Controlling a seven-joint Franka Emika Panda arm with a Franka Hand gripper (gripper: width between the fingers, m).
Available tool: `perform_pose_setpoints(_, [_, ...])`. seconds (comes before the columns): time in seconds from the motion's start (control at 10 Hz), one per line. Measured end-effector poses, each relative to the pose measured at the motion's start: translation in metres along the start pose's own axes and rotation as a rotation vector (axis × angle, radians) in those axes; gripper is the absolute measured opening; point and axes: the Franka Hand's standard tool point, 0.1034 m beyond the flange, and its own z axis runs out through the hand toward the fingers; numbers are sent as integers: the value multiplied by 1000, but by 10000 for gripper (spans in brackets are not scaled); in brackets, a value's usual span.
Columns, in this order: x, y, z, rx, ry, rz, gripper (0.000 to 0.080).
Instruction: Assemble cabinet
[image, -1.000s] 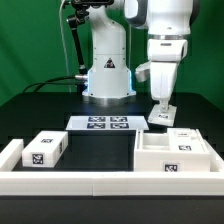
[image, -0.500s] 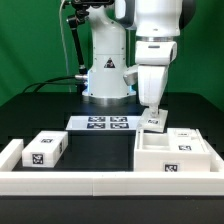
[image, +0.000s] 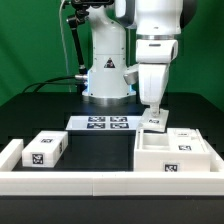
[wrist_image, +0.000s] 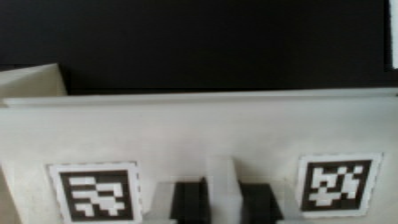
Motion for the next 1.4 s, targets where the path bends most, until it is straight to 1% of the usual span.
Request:
perform_pose_setpoints(0.1, [1, 5, 0, 0, 2, 2, 68])
perform_pose_setpoints(0.3, [2, 10, 1, 0, 5, 4, 68])
perform_pose_setpoints(0.5, [2, 11, 4, 2, 7, 6, 68])
perform_pose_setpoints(0.6, [2, 11, 4, -4, 12, 7, 68])
perform_pose_setpoints(0.8, [3, 11, 4, -4, 12, 7, 68])
perform_pose_setpoints(1.1, [-4, 17, 4, 6, 5, -78, 68])
perform_pose_setpoints(1.4, [-5, 25, 5, 2, 10, -152, 68])
